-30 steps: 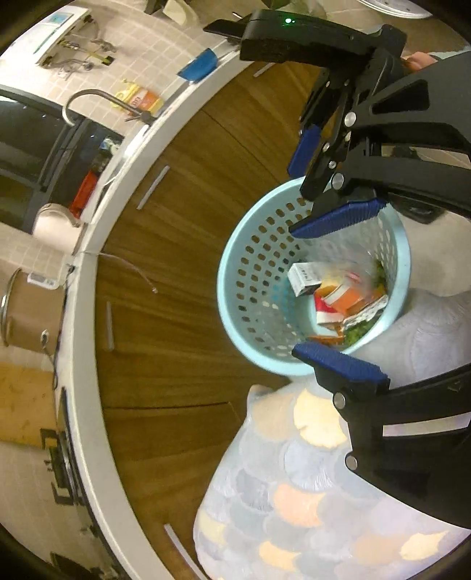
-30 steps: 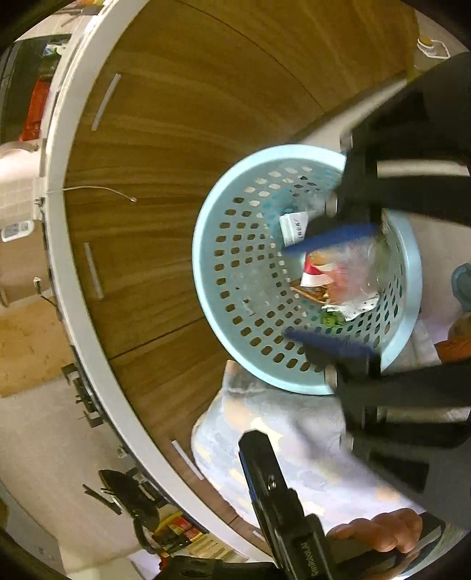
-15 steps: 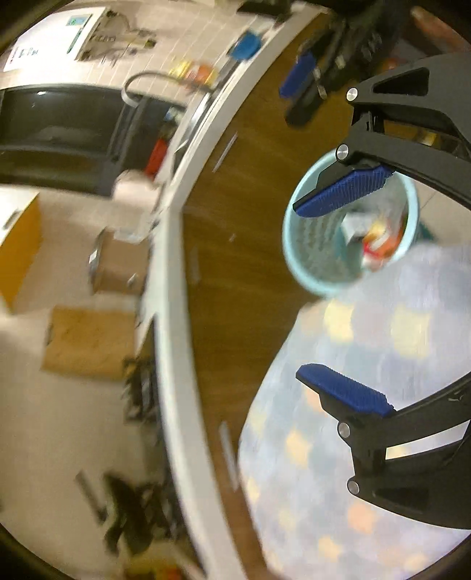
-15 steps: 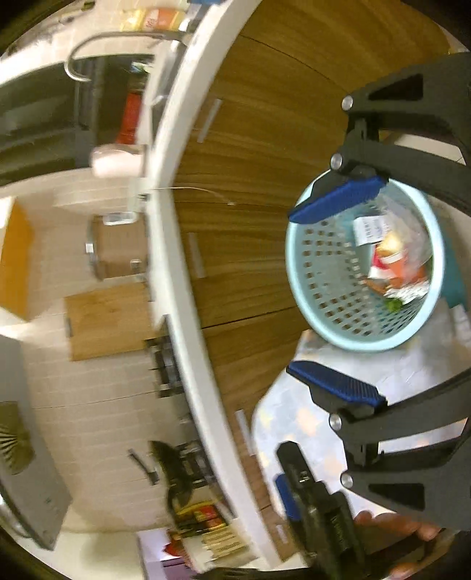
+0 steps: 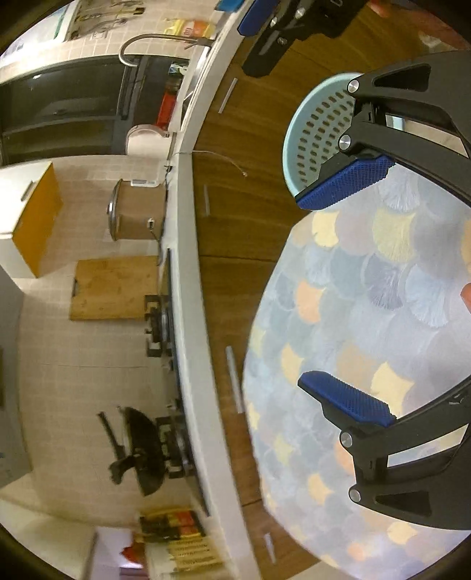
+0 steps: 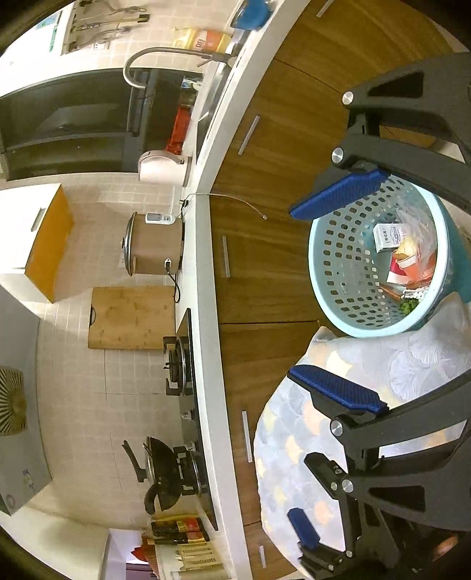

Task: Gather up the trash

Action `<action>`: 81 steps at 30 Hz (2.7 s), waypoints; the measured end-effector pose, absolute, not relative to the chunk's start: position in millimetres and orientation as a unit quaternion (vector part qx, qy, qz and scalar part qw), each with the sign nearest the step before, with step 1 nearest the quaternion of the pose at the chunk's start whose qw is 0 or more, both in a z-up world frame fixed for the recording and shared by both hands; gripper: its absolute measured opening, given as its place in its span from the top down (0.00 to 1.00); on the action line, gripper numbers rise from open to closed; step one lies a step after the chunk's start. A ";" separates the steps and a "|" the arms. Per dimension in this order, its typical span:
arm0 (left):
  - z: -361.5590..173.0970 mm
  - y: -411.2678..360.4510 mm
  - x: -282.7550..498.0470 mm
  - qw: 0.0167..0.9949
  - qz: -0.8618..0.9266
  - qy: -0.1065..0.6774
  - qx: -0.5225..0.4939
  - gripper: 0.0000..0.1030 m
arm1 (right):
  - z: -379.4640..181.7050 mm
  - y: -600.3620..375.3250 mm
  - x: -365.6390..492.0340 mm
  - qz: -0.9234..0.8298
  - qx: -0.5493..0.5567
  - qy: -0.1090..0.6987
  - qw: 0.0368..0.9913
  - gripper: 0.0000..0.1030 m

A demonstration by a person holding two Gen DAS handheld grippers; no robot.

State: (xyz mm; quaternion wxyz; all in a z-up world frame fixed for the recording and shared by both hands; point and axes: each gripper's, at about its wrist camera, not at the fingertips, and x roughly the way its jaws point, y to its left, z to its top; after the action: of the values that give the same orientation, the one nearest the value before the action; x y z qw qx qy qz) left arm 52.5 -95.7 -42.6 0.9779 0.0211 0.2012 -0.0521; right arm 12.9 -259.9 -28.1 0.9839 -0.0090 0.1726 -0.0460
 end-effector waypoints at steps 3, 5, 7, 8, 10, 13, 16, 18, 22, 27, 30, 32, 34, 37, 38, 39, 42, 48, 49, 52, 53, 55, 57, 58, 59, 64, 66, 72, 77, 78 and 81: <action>-48.9 -93.4 49.0 0.979 -0.044 0.195 0.025 0.15 | -37.8 -254.0 12.5 -0.041 -0.004 0.170 0.985 0.24; -51.1 -91.4 51.9 0.977 -0.052 0.206 0.015 0.15 | -41.3 -251.8 13.5 -0.039 -0.006 0.172 0.984 0.24; -50.7 -88.9 52.0 0.977 -0.055 0.206 0.008 0.15 | -41.9 -251.1 13.7 -0.041 -0.006 0.169 0.985 0.24; -49.7 -87.7 50.9 0.978 -0.051 0.201 0.007 0.15 | -41.8 -251.9 13.2 -0.042 -0.004 0.168 0.985 0.24; -50.2 -85.9 49.8 0.979 -0.044 0.197 0.010 0.15 | -41.5 -253.4 14.3 -0.044 0.000 0.168 0.985 0.24; -51.6 -83.6 50.1 0.979 -0.039 0.202 0.008 0.15 | -41.9 -258.1 15.5 -0.049 0.006 0.168 0.984 0.24; -50.0 -82.8 48.5 0.980 -0.035 0.196 0.009 0.14 | -44.6 -261.4 17.8 -0.052 0.011 0.175 0.983 0.24; -49.7 -83.8 47.0 0.981 -0.031 0.193 0.014 0.13 | -47.5 -265.1 19.2 -0.052 0.016 0.180 0.982 0.24; -50.7 -84.0 47.6 0.980 -0.032 0.197 0.014 0.12 | -49.7 -269.6 20.5 -0.054 0.023 0.183 0.981 0.24; -51.0 -84.3 47.4 0.980 -0.029 0.195 0.015 0.11 | -53.8 -272.2 21.6 -0.053 0.031 0.189 0.980 0.24; -52.0 -84.9 47.8 0.980 -0.027 0.197 0.016 0.11 | -56.0 -271.9 23.0 -0.053 0.030 0.192 0.979 0.24; -52.3 -84.1 48.5 0.980 -0.025 0.197 0.015 0.11 | -56.1 -271.5 23.5 -0.053 0.029 0.192 0.979 0.24; -52.2 -83.2 48.5 0.980 -0.024 0.197 0.014 0.11 | -55.5 -271.3 23.6 -0.054 0.028 0.191 0.980 0.24; -52.3 -82.8 48.4 0.980 -0.023 0.198 0.013 0.11 | -55.0 -271.0 23.5 -0.054 0.028 0.190 0.980 0.24; -52.3 -82.6 48.4 0.980 -0.023 0.198 0.013 0.11 | -54.9 -271.0 23.5 -0.055 0.028 0.190 0.980 0.24; -52.2 -82.6 48.1 0.980 -0.022 0.197 0.014 0.11 | -54.9 -271.0 23.5 -0.055 0.028 0.191 0.980 0.24; -50.5 -83.0 45.6 0.982 -0.016 0.190 0.017 0.11 | -54.7 -271.0 23.6 -0.054 0.028 0.190 0.980 0.24; -49.5 -82.6 44.7 0.981 -0.017 0.193 0.015 0.11 | -53.3 -270.9 24.9 -0.054 0.029 0.189 0.980 0.24; -49.4 -82.4 44.8 0.981 -0.017 0.193 0.014 0.11 | -53.2 -270.9 25.3 -0.054 0.028 0.189 0.980 0.24; -49.0 -80.7 45.8 0.981 -0.019 0.195 0.009 0.11 | -53.6 -270.4 24.8 -0.055 0.027 0.188 0.980 0.24; -48.9 -80.6 46.0 0.980 -0.020 0.196 0.008 0.11 | -53.8 -270.7 25.2 -0.054 0.027 0.189 0.980 0.24; -49.6 -81.2 46.6 0.980 -0.020 0.197 0.009 0.11 | -54.7 -271.2 26.2 -0.054 0.028 0.192 0.980 0.24; -49.5 -81.4 46.2 0.980 -0.019 0.196 0.010 0.11 | -55.4 -271.4 27.2 -0.053 0.029 0.194 0.979 0.24; -49.6 -81.3 46.4 0.980 -0.018 0.196 0.010 0.11 | -55.8 -271.1 26.7 -0.053 0.028 0.195 0.979 0.24; -50.1 -81.4 46.7 0.980 -0.017 0.197 0.009 0.11 | -55.8 -270.4 26.9 -0.053 0.027 0.195 0.979 0.24; -51.4 -78.4 49.1 0.979 -0.018 0.204 0.003 0.11 | -56.2 -269.0 28.3 -0.053 0.024 0.196 0.979 0.24; -51.2 -77.4 48.7 0.979 -0.018 0.204 0.000 0.11 | -56.3 -268.2 28.6 -0.055 0.022 0.197 0.979 0.24; -51.3 -76.7 49.9 0.978 -0.014 0.207 -0.001 0.10 | -56.3 -268.2 29.9 -0.054 0.022 0.197 0.979 0.24; -51.2 -75.4 50.1 0.978 -0.008 0.206 -0.002 0.10 | -57.2 -266.7 31.0 -0.053 0.023 0.201 0.978 0.24; -51.2 -75.2 49.9 0.979 -0.007 0.206 -0.002 0.10 | -57.4 -266.6 31.3 -0.053 0.024 0.201 0.978 0.24; -51.2 -75.4 49.7 0.978 -0.005 0.207 -0.002 0.10 | -57.7 -265.8 30.2 -0.053 0.022 0.200 0.978 0.24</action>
State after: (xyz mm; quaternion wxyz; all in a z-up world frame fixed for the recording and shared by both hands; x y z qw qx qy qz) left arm 49.8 -75.4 -51.2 0.9784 -0.0020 0.2066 -0.0050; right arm 30.2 -265.8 -57.7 0.9780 0.0225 0.2004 -0.0530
